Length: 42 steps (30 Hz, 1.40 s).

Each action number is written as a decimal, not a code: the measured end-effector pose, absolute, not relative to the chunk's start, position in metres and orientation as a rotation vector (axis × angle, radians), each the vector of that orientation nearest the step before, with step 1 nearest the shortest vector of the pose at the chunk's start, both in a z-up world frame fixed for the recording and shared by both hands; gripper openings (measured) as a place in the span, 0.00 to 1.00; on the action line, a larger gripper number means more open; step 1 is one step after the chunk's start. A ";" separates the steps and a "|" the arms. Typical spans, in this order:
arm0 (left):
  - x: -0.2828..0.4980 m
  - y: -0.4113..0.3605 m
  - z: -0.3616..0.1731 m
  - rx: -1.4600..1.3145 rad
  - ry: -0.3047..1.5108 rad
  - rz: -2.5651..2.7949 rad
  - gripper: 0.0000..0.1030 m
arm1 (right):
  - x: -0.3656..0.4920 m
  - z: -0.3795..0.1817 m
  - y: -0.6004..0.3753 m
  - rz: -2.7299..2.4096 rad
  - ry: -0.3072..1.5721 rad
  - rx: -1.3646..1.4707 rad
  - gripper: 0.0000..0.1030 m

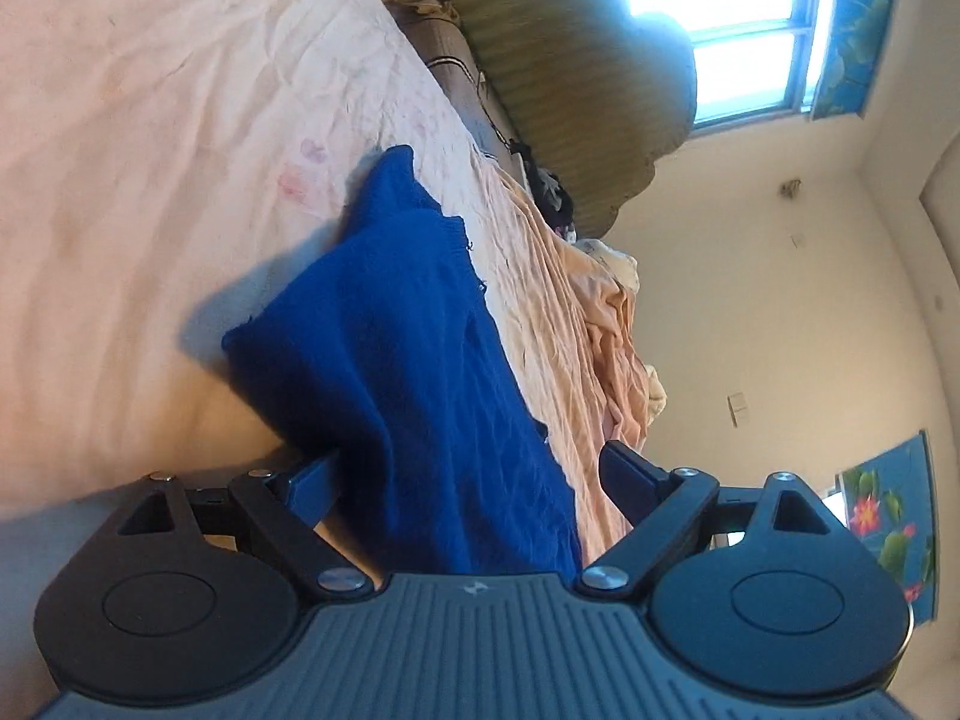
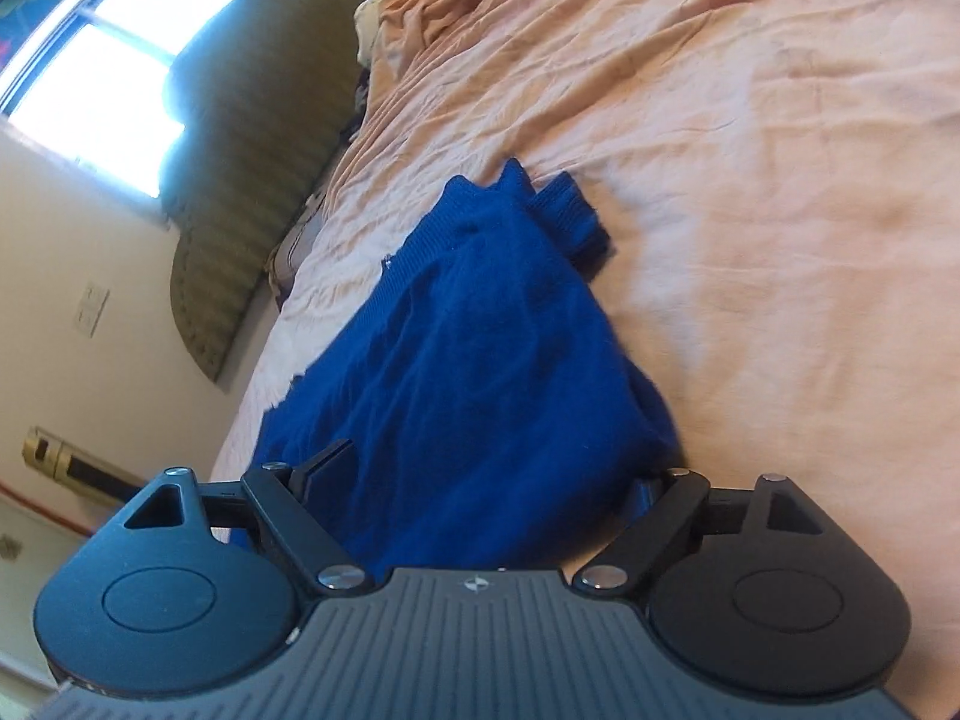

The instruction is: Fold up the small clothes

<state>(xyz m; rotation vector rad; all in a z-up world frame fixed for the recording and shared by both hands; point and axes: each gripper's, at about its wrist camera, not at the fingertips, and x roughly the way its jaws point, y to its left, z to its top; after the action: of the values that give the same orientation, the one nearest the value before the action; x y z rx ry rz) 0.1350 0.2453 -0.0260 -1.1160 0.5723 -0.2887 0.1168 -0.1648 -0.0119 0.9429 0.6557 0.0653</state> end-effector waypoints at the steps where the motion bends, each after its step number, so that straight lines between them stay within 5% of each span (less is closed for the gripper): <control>1: 0.140 0.245 -0.028 -1.111 0.568 -0.273 0.88 | 0.119 -0.013 -0.164 0.045 0.648 0.962 0.72; 4: 0.144 0.244 -0.027 -1.128 0.587 -0.220 0.88 | 0.119 -0.017 -0.166 0.018 0.651 0.991 0.62; 20: 0.159 0.235 -0.022 -1.029 0.607 -0.022 0.87 | 0.109 -0.029 -0.179 0.081 0.654 1.093 0.67; 22: 0.153 0.232 -0.022 -0.985 0.585 -0.025 0.78 | 0.110 -0.031 -0.180 0.083 0.651 1.114 0.65; 24: 0.148 0.229 -0.025 -0.917 0.576 0.003 0.36 | 0.112 -0.031 -0.180 0.057 0.655 1.115 0.45; 26: 0.145 0.233 -0.034 -0.890 0.570 0.037 0.16 | 0.117 -0.035 -0.179 0.039 0.681 1.120 0.21; 28: 0.143 0.239 -0.041 -0.904 0.549 0.022 0.11 | 0.122 -0.042 -0.178 0.037 0.696 1.125 0.10; 42: 0.093 0.254 0.023 -0.816 0.535 -0.148 0.05 | 0.069 0.024 -0.194 0.209 0.576 1.029 0.08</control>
<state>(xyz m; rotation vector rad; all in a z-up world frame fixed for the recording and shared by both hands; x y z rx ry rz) 0.0926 0.2540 0.0225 -0.8155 0.5355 -0.1484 0.0689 -0.1937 0.0244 1.0291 0.5761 0.2086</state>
